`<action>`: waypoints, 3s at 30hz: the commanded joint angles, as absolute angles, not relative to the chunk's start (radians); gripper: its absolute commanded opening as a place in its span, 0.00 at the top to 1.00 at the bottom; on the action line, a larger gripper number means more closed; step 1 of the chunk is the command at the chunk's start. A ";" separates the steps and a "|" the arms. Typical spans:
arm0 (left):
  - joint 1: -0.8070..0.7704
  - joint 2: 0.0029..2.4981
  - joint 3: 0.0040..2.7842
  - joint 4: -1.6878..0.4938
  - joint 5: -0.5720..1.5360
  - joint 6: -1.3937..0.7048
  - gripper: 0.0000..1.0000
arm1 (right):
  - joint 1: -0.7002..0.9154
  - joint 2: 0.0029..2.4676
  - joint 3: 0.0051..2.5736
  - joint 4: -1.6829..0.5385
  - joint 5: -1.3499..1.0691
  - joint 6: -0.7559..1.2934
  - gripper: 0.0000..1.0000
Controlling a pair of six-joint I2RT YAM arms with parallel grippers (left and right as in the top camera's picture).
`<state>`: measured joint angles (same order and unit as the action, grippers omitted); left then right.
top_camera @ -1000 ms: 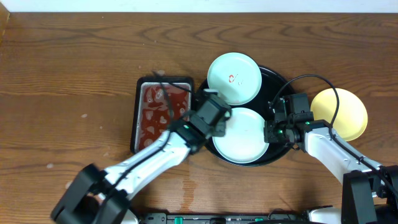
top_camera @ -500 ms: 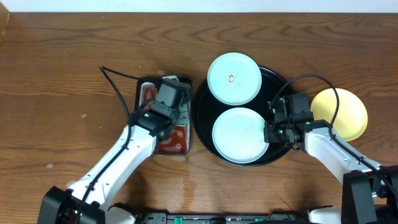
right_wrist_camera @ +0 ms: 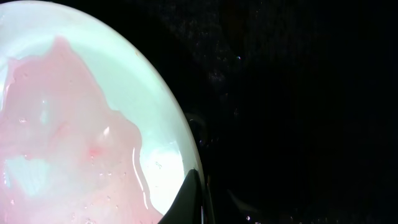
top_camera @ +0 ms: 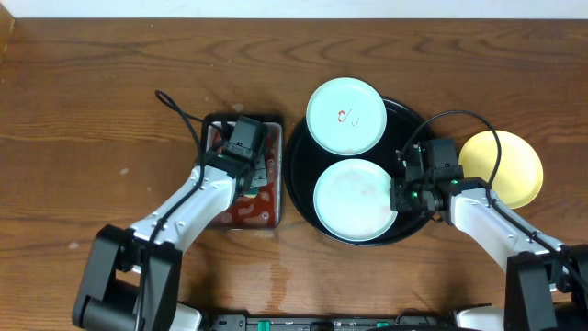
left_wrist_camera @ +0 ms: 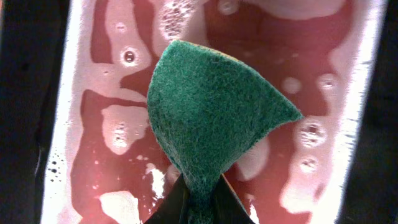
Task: Clean dirty plates on tray and stack at the side
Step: 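Return the sponge to the water tray with left gripper, then dip and rub the sponge in the soapy water with left gripper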
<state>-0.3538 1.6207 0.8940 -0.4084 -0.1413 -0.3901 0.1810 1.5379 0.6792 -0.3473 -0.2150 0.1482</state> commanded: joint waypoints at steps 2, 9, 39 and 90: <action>-0.342 1.627 0.884 -0.407 -0.173 -0.386 0.52 | 0.185 1.543 0.678 -0.348 -0.184 0.140 0.99; -0.342 1.627 0.884 -0.432 -0.173 -0.386 0.42 | 0.185 1.543 0.678 -0.348 -0.183 0.140 0.99; -0.342 1.684 0.818 -0.478 -0.165 -0.409 0.93 | 0.185 1.543 0.678 -0.348 -0.183 0.140 0.99; -0.342 1.666 0.816 -0.500 -0.117 -0.408 0.92 | 0.185 1.543 0.678 -0.349 -0.184 0.140 0.99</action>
